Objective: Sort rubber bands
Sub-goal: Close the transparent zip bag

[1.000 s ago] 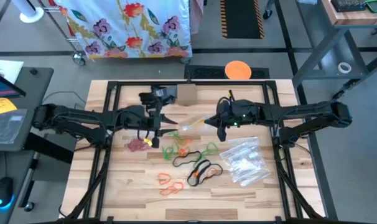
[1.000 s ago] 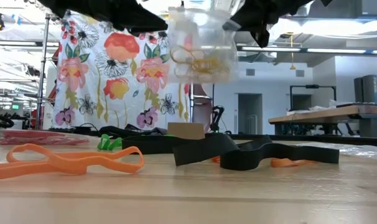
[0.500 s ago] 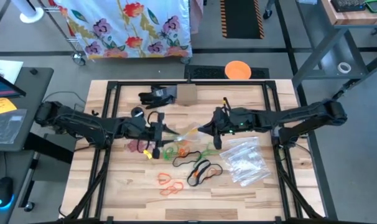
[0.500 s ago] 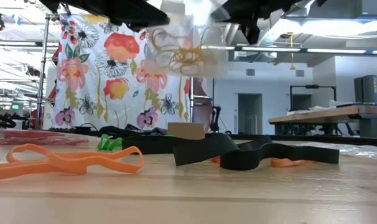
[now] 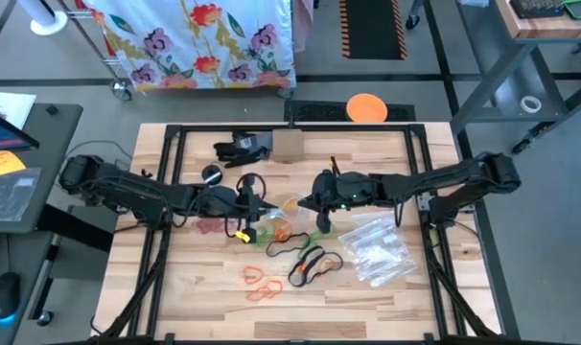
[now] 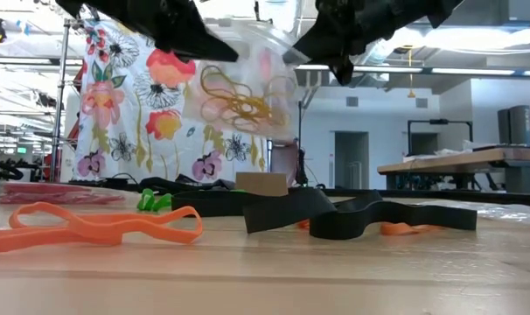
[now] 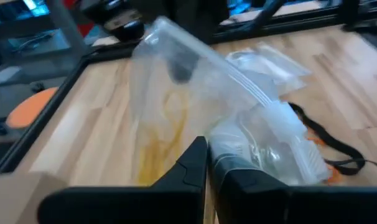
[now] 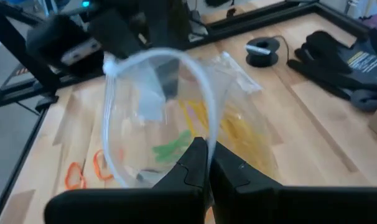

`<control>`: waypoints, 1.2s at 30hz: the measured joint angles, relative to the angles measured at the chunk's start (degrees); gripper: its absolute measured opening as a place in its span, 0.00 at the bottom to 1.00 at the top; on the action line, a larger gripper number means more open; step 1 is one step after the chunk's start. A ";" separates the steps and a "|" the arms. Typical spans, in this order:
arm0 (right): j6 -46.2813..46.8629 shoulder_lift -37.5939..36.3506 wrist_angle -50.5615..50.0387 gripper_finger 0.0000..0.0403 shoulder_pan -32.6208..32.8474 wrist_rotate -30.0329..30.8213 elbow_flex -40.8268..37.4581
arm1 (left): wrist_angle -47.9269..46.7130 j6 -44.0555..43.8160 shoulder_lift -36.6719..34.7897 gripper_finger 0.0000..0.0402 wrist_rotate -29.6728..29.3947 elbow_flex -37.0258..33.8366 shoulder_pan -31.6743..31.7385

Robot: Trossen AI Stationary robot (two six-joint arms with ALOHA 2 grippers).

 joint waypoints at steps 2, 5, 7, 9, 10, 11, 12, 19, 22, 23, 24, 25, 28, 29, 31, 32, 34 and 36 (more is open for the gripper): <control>0.26 -0.40 -1.33 0.00 0.24 0.00 0.00 | -1.60 -0.36 -0.99 0.01 -2.71 0.34 -0.88; -0.38 -0.41 -1.30 0.01 0.62 0.00 0.00 | -2.40 -0.90 -2.08 0.00 -4.44 0.90 -2.17; -0.43 -0.44 -2.07 0.05 0.57 -0.07 0.63 | -2.38 -1.04 -2.25 0.00 -5.06 1.46 -2.93; -0.79 -0.45 -5.45 0.11 0.45 -0.62 2.54 | -2.35 -1.29 -2.25 0.00 -6.08 2.08 -3.70; -1.58 -0.49 -7.45 0.15 0.46 -1.03 3.69 | -2.48 -1.64 -2.25 0.00 -6.54 2.24 -3.96; -2.64 -0.48 -8.99 0.19 0.46 -1.18 4.83 | -2.59 -2.21 -2.25 0.00 -6.70 2.42 -4.19; -3.86 -0.49 -10.50 0.23 0.46 -1.20 5.97 | -2.68 -3.02 -2.25 0.00 -6.84 2.63 -4.32; -15.39 -0.51 -15.55 0.52 2.24 -1.28 11.63 | -10.11 -9.37 -2.25 0.00 -6.89 5.40 -4.79; -20.01 -0.53 -16.49 0.59 3.71 -1.25 12.70 | -14.43 -12.45 -2.25 0.00 -6.90 6.55 -4.79; -21.49 -0.53 -16.79 0.60 4.18 -1.26 12.90 | -15.13 -13.39 -2.25 0.00 -6.92 6.73 -4.79; -23.04 -0.53 -16.91 0.61 4.63 -1.25 13.06 | -15.47 -14.08 -2.25 0.00 -7.03 6.80 -4.79; -24.47 -0.53 -16.82 0.61 5.08 -1.25 13.22 | -15.35 -14.49 -2.25 0.00 -7.41 6.80 -4.79; -27.94 -0.54 -14.23 0.61 6.18 -1.21 13.48 | -14.56 -16.62 -2.25 0.00 -8.37 6.82 -4.79; -29.13 -0.55 -13.63 0.62 6.52 -0.90 13.53 | -14.55 -17.20 -2.25 0.00 -8.34 6.82 -4.79; -31.59 -0.55 -13.37 0.62 7.28 2.32 13.53 | -14.59 -16.90 -2.25 0.00 -6.62 6.82 -4.75; -32.54 -0.64 -13.35 0.62 7.65 4.81 13.52 | -14.48 -16.44 -2.25 0.00 -5.04 6.82 -4.75; -32.80 -1.47 -13.53 0.62 8.22 8.83 13.46 | -13.15 -16.00 -2.25 0.00 -3.59 6.82 -4.78; -32.12 -1.79 -11.77 0.62 7.98 8.99 13.56 | -11.19 -16.02 -2.25 0.00 -3.52 6.88 -4.79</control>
